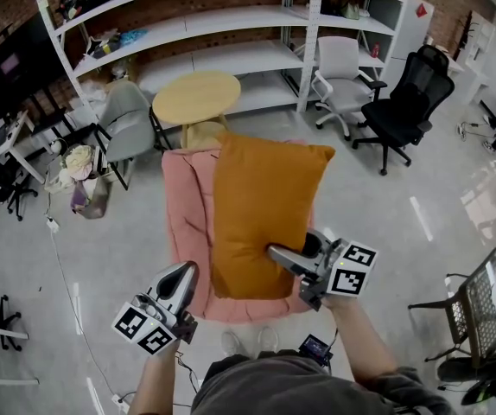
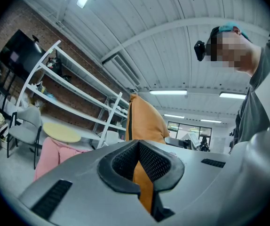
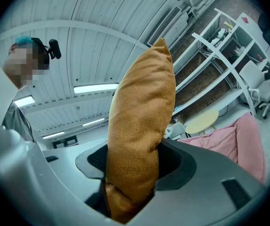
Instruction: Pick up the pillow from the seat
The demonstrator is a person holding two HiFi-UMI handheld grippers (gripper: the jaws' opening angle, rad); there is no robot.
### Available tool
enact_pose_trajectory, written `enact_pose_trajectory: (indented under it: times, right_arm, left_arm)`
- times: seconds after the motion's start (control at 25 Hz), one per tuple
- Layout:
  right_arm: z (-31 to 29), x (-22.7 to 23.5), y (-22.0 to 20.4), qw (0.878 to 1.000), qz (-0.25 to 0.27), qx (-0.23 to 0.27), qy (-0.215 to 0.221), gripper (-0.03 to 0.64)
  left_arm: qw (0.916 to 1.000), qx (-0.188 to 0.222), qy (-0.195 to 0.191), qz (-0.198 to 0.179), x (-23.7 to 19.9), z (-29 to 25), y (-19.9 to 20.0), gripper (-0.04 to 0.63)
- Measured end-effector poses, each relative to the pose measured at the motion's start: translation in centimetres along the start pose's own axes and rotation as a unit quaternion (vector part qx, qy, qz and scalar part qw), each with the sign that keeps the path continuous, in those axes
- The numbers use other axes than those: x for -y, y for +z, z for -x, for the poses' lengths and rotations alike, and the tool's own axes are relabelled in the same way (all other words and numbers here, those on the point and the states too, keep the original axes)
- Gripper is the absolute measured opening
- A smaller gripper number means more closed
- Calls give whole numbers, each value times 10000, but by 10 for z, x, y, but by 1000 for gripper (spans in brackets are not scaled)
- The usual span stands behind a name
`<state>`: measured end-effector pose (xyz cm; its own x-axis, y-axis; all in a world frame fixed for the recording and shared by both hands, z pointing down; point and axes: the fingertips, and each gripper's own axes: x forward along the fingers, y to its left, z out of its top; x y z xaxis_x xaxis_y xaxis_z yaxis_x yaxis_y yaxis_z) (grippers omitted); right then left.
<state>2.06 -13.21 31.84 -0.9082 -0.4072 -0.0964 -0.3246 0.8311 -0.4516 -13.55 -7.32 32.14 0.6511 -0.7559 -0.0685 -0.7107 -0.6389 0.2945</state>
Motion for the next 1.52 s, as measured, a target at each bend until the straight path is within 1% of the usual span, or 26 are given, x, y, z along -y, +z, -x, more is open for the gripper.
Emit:
enact_pose_trajectory:
  times: [0.24,0.56,0.76,1.08,1.28,1.52]
  right_arm:
    - [-3,6,-4,10000,-22,-25,0,258]
    - [-7,12,1,10000,-27,-33,12,258]
    - [-13,21,8,9999,-100,-54,-22,258]
    - [-17,36,8,9998,-144,-122,-28,258]
    - [-18,43,11,9998,-132,-143,-57,258]
    - [-17,48,4,9997,-153,-161,-95,259]
  left_arm:
    - [10000,1,4,-3,-4,-2,-3,9]
    - [10000,28,-5,9,-8,-10,-1,9]
    - [10000,21,54,77,-16,-17,6,9]
    - [9998,-34,118,125,-23,-30,4,9]
    - [9998,-52,109,142,-26,-37,3,9]
    - [9998,-57,73,157,-27,-40,-4,9]
